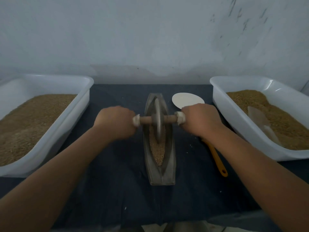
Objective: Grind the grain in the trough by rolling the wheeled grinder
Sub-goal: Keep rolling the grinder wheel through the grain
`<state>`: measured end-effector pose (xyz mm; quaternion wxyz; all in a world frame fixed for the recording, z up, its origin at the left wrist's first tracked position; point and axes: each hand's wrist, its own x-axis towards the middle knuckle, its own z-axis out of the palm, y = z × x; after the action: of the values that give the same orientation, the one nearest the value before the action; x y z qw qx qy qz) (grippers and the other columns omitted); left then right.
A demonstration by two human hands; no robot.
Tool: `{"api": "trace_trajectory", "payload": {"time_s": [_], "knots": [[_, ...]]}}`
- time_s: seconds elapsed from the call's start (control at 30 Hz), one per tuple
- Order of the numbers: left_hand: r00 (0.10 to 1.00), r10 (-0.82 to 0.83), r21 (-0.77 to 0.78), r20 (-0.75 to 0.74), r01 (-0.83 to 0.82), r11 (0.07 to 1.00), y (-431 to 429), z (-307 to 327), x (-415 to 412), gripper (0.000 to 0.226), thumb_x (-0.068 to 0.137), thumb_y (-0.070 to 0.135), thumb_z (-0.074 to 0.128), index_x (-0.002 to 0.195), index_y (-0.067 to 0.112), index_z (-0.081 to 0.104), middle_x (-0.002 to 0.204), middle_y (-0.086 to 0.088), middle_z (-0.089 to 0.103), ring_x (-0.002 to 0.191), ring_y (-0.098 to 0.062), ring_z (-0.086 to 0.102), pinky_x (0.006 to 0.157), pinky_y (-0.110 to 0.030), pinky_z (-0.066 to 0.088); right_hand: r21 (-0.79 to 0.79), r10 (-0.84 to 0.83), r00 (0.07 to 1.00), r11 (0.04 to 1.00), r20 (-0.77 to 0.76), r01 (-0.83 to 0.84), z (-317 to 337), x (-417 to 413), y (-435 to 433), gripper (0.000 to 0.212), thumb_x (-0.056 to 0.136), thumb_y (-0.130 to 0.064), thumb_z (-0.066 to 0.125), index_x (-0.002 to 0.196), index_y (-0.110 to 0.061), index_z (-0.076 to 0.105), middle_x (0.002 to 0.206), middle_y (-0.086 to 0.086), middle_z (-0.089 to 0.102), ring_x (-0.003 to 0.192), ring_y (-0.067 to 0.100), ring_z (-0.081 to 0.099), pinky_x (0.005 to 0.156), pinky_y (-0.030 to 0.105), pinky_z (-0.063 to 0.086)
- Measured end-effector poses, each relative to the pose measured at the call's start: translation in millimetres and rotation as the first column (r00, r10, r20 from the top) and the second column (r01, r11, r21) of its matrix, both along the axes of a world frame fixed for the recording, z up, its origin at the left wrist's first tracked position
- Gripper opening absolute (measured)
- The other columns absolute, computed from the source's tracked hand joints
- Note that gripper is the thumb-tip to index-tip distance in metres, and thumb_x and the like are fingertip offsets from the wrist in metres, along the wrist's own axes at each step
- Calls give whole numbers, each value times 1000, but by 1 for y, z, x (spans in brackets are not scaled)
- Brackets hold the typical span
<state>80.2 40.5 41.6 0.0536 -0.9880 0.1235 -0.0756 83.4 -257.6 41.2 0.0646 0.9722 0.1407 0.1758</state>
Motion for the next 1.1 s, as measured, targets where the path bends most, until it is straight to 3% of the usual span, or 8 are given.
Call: {"api": "trace_trajectory", "payload": {"time_s": [0.17, 0.27, 0.43, 0.7, 0.77, 0.87, 0.97, 1.1], "knots": [[998, 54, -42, 43, -52, 998, -10, 13, 39, 31, 85, 48, 52, 66, 23, 58, 68, 7, 59, 59, -17, 54, 61, -32, 47, 39, -61, 993, 998, 96, 58, 5, 25, 14, 27, 84, -36, 60, 69, -16, 50, 60, -3, 47, 56, 24, 51, 49, 26, 32], [1000, 11, -53, 27, -9, 999, -1, 3, 7, 30, 81, 49, 47, 67, 26, 58, 65, 10, 58, 57, -13, 53, 55, -29, 41, 35, -23, 1000, 999, 2, 23, 4, 2, 3, 31, 85, -47, 60, 68, -21, 54, 63, -5, 55, 59, 19, 54, 54, 31, 48], [988, -84, 41, 127, 79, 996, 13, -9, -47, 31, 78, 55, 50, 60, 29, 49, 50, 12, 48, 43, -8, 46, 45, -21, 26, 9, 60, 983, 998, -173, -59, 1, -40, -19, 39, 64, -69, 34, 63, -36, 54, 53, -13, 52, 50, 2, 50, 46, 29, 43], [995, 46, 15, 84, -47, 999, -14, 17, 36, 24, 83, 46, 55, 71, 26, 61, 71, 6, 60, 61, -19, 55, 57, -30, 38, 87, -73, 996, 994, 45, 69, -4, 25, 6, 37, 84, -50, 40, 70, -20, 53, 61, -6, 47, 61, 24, 55, 56, 29, 37], [997, 43, 4, 58, -43, 999, -14, 18, 32, 24, 85, 45, 56, 71, 27, 61, 72, 6, 60, 63, -19, 57, 58, -30, 40, 96, -45, 998, 995, 49, 40, 0, 24, 6, 35, 86, -48, 45, 66, -19, 50, 59, -6, 47, 58, 21, 53, 53, 28, 35], [1000, -23, 9, 8, 22, 1000, -5, 11, -3, 25, 84, 48, 50, 70, 29, 59, 68, 9, 59, 60, -14, 55, 54, -29, 39, 65, 3, 998, 998, -56, 1, -2, -3, -6, 46, 77, -66, 33, 64, -27, 54, 58, -9, 53, 54, 11, 50, 51, 28, 39], [995, -74, 41, 67, 71, 997, 10, 0, -44, 26, 79, 52, 49, 65, 30, 53, 57, 11, 53, 50, -9, 50, 47, -24, 31, 54, 66, 990, 997, -124, -60, -4, -37, -19, 42, 67, -72, 32, 63, -35, 53, 54, -13, 52, 51, 3, 49, 47, 27, 40], [999, -32, 14, 43, 31, 999, 10, -4, -35, 27, 80, 53, 50, 66, 31, 53, 59, 12, 53, 51, -9, 50, 47, -24, 29, 64, 29, 997, 998, -65, -25, -6, -37, -15, 43, 70, -71, 34, 65, -33, 53, 56, -13, 52, 52, 5, 50, 48, 28, 42]]}}
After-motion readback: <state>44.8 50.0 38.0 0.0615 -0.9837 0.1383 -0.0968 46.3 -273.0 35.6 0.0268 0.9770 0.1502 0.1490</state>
